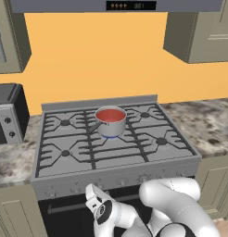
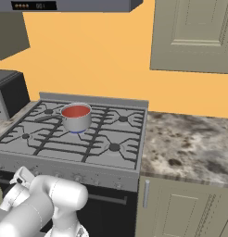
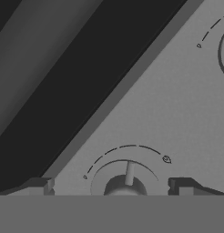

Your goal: Wait until the marinara sauce is simmered to a deep red color and then turn off the stove.

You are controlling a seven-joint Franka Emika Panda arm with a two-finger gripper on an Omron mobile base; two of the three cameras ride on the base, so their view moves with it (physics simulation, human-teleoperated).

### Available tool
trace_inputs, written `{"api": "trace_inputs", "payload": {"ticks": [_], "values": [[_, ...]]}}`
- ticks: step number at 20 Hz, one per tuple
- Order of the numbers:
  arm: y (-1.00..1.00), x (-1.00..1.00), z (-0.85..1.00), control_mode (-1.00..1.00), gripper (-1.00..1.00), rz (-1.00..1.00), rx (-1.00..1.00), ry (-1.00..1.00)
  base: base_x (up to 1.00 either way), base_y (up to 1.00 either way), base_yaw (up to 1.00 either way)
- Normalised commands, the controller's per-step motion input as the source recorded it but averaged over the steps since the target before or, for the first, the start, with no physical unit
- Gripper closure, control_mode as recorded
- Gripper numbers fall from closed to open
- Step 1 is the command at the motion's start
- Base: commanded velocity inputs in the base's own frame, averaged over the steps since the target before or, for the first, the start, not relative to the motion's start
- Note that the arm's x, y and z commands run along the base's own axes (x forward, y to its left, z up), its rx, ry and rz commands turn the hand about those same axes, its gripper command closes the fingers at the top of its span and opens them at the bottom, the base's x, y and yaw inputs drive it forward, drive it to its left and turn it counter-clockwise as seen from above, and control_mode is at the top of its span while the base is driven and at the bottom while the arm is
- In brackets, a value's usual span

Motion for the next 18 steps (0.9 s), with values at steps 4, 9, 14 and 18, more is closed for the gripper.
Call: {"api": "trace_inputs", "payload": {"ticks": [4, 9, 14, 18], "values": [[0.00, 0.00, 0.00, -1.00, -1.00, 0.00, 0.00, 0.00, 0.00, 0.00, 0.00], [0.00, 0.00, 0.00, -1.00, -1.00, 0.00, 0.00, 0.00, 0.00, 0.00, 0.00], [0.00, 0.00, 0.00, -1.00, -1.00, 0.00, 0.00, 0.00, 0.00, 0.00, 0.00], [0.00, 0.00, 0.00, -1.00, -1.00, 0.00, 0.00, 0.00, 0.00, 0.00, 0.00]]}}
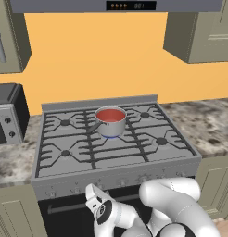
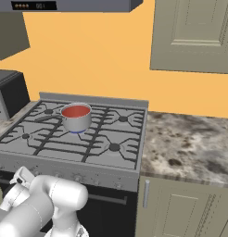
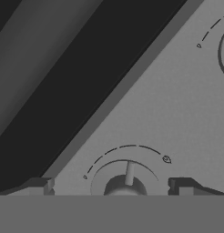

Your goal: Wait until the marinara sauce is simmered to a deep red color and then turn off the stove.

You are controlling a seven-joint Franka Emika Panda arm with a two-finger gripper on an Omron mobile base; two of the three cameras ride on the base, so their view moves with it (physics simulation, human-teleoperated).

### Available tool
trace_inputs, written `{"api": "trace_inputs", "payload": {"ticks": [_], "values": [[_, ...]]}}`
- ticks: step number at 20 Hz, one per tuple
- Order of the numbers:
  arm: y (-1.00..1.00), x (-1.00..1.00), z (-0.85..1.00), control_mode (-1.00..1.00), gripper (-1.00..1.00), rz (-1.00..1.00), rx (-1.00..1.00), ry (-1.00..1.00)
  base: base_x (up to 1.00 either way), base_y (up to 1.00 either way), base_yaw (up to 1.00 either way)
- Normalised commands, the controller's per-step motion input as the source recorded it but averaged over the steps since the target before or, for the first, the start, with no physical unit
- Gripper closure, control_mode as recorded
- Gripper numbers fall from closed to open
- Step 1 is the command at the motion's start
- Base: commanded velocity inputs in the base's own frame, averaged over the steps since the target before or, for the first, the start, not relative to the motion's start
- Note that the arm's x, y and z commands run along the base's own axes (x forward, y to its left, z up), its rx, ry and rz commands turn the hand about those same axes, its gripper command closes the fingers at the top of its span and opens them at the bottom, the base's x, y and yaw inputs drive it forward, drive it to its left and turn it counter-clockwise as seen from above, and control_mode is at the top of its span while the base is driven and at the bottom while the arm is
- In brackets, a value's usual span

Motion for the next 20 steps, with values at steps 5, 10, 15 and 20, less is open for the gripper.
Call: {"api": "trace_inputs", "payload": {"ticks": [5, 10, 15, 20], "values": [[0.00, 0.00, 0.00, -1.00, -1.00, 0.00, 0.00, 0.00, 0.00, 0.00, 0.00], [0.00, 0.00, 0.00, -1.00, -1.00, 0.00, 0.00, 0.00, 0.00, 0.00, 0.00], [0.00, 0.00, 0.00, -1.00, -1.00, 0.00, 0.00, 0.00, 0.00, 0.00, 0.00], [0.00, 0.00, 0.00, -1.00, -1.00, 0.00, 0.00, 0.00, 0.00, 0.00, 0.00]]}}
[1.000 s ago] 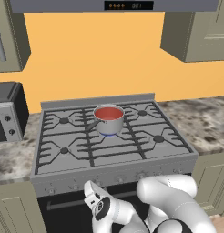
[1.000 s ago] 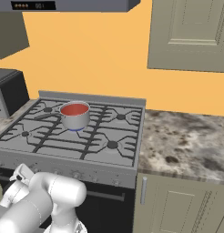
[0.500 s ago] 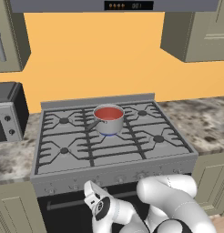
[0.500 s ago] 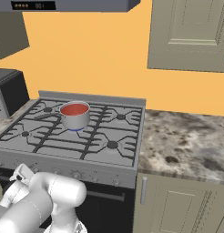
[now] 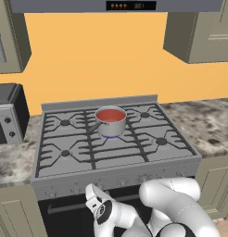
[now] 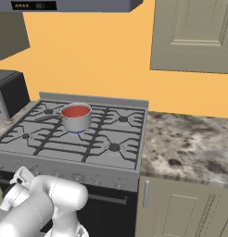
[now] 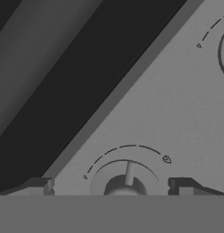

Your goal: Wait until the marinara sauce is simmered to a deep red color and then turn off the stove.

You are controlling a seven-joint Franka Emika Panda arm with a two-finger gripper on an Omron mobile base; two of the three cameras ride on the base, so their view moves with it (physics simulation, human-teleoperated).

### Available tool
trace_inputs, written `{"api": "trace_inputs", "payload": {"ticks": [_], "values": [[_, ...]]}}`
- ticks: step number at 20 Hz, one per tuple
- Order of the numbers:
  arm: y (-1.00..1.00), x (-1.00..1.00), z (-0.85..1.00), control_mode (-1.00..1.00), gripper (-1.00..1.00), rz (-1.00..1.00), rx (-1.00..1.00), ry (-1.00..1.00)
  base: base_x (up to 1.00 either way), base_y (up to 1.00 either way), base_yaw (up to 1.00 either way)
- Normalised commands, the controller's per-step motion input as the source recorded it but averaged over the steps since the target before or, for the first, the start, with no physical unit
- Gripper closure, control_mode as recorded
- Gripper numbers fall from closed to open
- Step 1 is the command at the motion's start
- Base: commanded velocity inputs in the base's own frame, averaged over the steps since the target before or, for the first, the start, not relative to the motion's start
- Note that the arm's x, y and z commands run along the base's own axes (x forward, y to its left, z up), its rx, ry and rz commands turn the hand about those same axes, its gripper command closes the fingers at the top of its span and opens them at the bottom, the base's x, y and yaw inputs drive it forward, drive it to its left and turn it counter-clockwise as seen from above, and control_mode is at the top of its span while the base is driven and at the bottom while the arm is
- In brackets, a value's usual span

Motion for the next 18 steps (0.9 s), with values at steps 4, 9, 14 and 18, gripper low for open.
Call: {"api": "trace_inputs", "payload": {"ticks": [4, 9, 14, 18], "values": [[0.00, 0.00, 0.00, -1.00, -1.00, 0.00, 0.00, 0.00, 0.00, 0.00, 0.00], [0.00, 0.00, 0.00, -1.00, -1.00, 0.00, 0.00, 0.00, 0.00, 0.00, 0.00], [0.00, 0.00, 0.00, -1.00, -1.00, 0.00, 0.00, 0.00, 0.00, 0.00, 0.00], [0.00, 0.00, 0.00, -1.00, -1.00, 0.00, 0.00, 0.00, 0.00, 0.00, 0.00]]}}
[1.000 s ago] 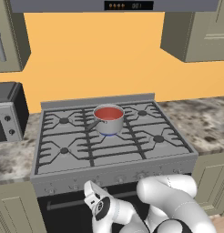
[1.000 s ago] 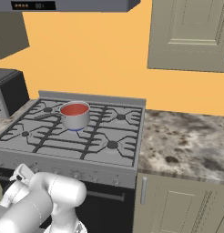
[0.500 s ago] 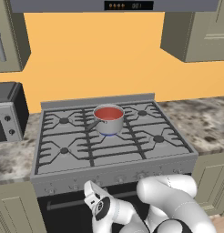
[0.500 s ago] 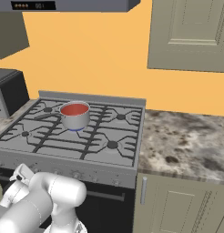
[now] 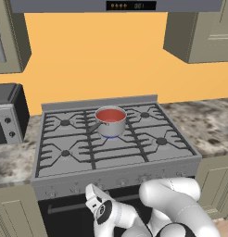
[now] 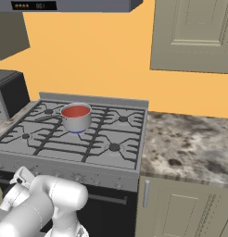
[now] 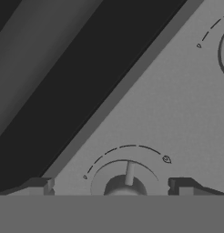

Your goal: Wait until the marinara sauce is simmered to a deep red color and then turn off the stove.

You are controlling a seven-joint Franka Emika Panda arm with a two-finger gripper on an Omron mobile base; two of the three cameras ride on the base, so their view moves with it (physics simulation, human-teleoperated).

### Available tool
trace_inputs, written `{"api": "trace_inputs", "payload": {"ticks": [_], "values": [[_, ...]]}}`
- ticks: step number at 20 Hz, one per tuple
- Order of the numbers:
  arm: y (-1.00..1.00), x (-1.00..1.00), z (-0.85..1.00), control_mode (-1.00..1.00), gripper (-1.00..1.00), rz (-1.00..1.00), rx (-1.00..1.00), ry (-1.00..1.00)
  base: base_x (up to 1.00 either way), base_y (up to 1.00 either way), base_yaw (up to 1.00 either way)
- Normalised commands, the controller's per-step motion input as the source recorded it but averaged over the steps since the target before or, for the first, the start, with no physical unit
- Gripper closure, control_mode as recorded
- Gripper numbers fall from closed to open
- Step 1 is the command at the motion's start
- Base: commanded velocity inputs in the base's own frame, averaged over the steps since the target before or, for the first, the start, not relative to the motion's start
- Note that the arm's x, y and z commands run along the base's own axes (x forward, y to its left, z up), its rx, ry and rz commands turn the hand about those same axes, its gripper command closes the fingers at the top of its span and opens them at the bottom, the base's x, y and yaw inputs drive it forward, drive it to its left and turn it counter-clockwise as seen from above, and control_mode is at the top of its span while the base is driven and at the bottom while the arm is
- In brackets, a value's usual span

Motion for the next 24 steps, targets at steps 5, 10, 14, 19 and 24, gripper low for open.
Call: {"api": "trace_inputs", "payload": {"ticks": [5, 10, 14, 19, 24], "values": [[0.00, 0.00, 0.00, -1.00, -1.00, 0.00, 0.00, 0.00, 0.00, 0.00, 0.00], [0.00, 0.00, 0.00, -1.00, -1.00, 0.00, 0.00, 0.00, 0.00, 0.00, 0.00], [0.00, 0.00, 0.00, -1.00, -1.00, 0.00, 0.00, 0.00, 0.00, 0.00, 0.00], [0.00, 0.00, 0.00, -1.00, -1.00, 0.00, 0.00, 0.00, 0.00, 0.00, 0.00], [0.00, 0.00, 0.00, -1.00, -1.00, 0.00, 0.00, 0.00, 0.00, 0.00, 0.00]]}}
